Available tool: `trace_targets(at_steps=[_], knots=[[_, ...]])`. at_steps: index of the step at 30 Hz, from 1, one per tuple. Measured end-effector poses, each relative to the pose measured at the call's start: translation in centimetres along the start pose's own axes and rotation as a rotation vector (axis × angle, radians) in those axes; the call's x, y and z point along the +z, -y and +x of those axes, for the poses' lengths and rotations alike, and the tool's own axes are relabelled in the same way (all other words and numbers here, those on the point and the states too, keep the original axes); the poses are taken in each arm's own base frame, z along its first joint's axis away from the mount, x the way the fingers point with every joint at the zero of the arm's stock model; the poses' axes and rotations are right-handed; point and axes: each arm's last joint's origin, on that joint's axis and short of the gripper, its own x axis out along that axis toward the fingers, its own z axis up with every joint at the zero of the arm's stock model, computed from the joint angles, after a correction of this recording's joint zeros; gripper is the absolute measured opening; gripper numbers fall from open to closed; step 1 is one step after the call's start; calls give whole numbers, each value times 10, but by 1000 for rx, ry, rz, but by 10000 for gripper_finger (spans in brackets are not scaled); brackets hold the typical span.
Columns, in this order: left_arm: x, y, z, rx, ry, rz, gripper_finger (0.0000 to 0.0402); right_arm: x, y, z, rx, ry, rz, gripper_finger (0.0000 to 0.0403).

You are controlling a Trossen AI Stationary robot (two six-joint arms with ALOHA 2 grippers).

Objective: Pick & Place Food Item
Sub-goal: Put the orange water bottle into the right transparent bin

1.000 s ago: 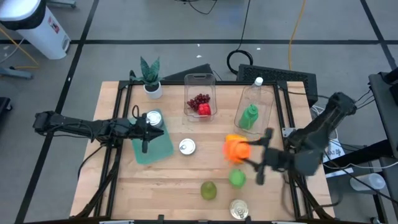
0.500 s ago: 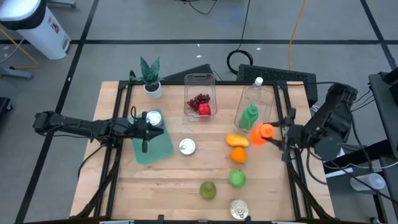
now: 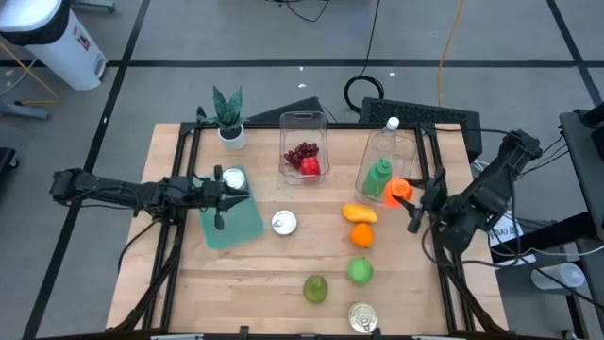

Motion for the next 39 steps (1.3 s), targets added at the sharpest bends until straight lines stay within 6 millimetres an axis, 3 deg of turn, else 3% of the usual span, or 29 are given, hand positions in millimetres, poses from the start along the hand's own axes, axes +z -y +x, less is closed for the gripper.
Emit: trace_targets(at_steps=[5,12,39], knots=[[0,0,0,-1,-3,-45,51,-19,7,4,-59,22,5,198],[-1,0,0,-1,-11,-69,51,-26,16,4,-100,63,-24,198],[-2,0,0,-3,-18,-52,51,-4,14,0,-68,143,-92,199]])
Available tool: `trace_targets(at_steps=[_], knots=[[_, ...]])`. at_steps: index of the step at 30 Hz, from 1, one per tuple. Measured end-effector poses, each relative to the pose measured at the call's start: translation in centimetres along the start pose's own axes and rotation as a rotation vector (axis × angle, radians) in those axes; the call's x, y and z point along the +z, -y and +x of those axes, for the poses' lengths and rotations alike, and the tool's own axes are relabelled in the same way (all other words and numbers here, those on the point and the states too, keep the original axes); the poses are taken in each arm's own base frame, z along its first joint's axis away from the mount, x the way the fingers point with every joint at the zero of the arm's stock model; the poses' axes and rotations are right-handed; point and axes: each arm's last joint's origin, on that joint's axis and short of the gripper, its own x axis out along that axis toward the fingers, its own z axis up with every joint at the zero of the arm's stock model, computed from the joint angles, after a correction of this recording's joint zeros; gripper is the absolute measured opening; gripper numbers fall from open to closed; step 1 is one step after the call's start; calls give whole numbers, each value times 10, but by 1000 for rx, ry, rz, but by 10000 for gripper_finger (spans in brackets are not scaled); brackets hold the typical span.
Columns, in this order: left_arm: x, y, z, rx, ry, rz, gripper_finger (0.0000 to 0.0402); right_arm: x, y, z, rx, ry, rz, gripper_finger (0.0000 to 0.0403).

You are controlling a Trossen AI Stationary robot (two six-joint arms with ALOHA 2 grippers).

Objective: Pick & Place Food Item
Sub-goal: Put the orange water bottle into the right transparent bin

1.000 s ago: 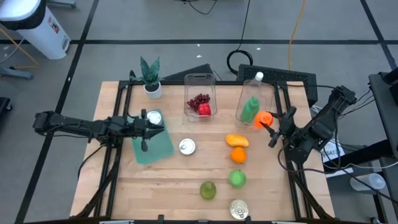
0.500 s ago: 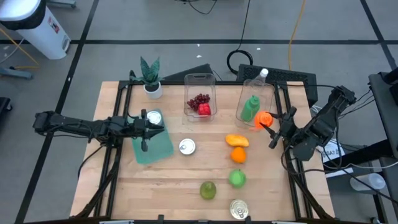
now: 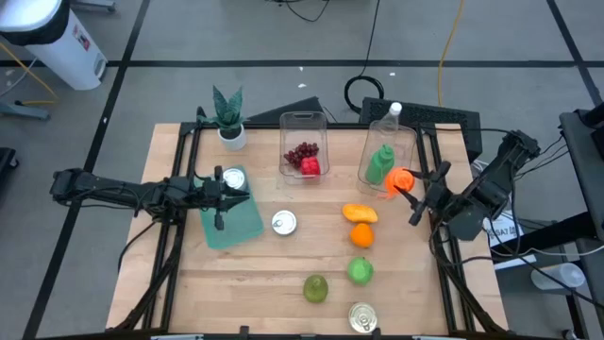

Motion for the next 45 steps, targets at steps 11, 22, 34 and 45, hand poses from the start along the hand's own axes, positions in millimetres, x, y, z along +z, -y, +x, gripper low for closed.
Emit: trace_targets(at_steps=[11,22,34,45], knots=[[0,0,0,0,-2,2,51,64,44,-15,194,139,61,201],[-5,0,0,-1,-53,17,51,41,73,-18,133,-52,33,199],[-5,0,0,1,-51,33,51,9,69,-8,-206,-71,-9,199],[-3,0,0,3,-28,28,51,-43,52,6,-444,-4,152,199]])
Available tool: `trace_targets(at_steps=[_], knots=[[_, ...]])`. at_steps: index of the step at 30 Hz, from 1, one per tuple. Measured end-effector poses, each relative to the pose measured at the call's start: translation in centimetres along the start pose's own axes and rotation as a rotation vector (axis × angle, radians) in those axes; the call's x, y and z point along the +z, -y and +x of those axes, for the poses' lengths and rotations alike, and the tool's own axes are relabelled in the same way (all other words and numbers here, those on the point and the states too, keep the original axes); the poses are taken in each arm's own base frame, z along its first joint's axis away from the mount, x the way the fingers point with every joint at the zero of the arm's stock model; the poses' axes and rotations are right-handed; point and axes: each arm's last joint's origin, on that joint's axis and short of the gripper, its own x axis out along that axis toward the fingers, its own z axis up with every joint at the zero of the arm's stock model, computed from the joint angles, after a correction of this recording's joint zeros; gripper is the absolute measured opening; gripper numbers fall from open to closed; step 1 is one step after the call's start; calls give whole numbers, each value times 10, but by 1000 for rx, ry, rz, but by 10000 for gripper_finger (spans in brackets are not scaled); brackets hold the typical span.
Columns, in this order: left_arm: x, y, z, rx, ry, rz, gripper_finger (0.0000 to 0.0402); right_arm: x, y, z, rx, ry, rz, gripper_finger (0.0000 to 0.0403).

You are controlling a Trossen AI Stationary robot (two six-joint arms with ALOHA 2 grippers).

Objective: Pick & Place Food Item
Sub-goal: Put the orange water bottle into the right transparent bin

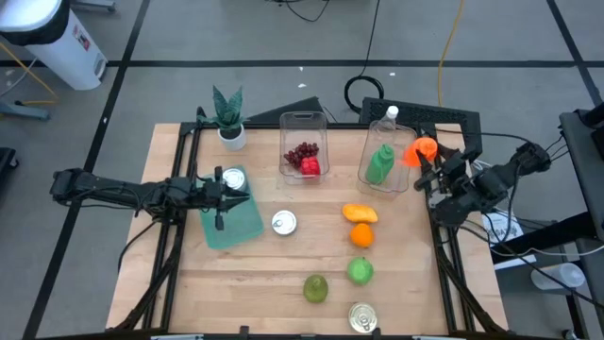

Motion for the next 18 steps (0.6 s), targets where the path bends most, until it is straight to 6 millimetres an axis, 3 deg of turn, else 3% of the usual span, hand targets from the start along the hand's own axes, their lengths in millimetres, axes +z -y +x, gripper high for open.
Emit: trace_targets(at_steps=[6,18], knots=[[1,0,0,1,9,-13,51,-23,-9,4,-78,-10,111,199],[6,0,0,5,60,3,51,-9,-21,15,-204,-30,134,199]])
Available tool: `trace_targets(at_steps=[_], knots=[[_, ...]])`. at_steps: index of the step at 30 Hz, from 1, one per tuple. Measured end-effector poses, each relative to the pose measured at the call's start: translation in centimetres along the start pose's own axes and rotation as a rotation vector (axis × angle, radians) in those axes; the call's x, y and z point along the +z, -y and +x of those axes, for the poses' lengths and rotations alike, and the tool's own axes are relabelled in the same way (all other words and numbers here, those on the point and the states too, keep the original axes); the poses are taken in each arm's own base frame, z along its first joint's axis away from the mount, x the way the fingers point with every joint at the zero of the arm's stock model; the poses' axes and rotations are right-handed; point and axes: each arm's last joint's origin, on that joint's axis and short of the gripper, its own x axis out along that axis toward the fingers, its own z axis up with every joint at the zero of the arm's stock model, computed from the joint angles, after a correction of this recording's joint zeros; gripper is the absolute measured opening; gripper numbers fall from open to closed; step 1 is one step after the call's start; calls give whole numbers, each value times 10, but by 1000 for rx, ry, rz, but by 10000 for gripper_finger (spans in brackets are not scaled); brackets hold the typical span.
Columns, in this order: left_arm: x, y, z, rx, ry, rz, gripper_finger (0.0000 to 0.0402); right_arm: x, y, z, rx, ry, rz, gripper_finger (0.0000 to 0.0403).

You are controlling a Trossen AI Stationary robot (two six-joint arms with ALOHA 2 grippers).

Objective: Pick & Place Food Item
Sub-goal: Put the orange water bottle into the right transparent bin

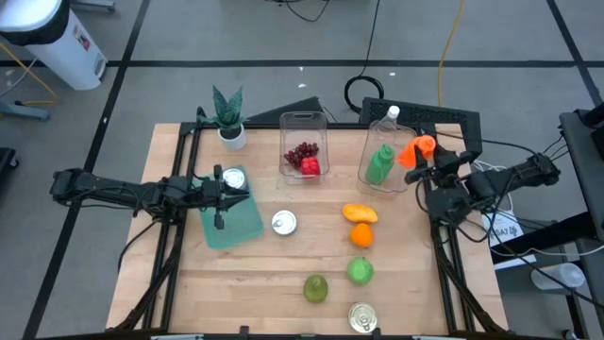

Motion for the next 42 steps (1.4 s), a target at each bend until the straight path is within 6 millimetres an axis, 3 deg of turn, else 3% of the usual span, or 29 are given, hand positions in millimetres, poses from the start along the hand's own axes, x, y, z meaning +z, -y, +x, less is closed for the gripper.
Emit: trace_targets(at_steps=[13,35,42], knots=[[1,-1,0,18,11,21,51,-38,-4,8,-106,4,65,199],[1,-1,0,18,12,39,51,-26,-13,9,-88,-13,61,199],[1,-1,0,18,12,39,51,-20,-20,9,1,-58,33,199]])
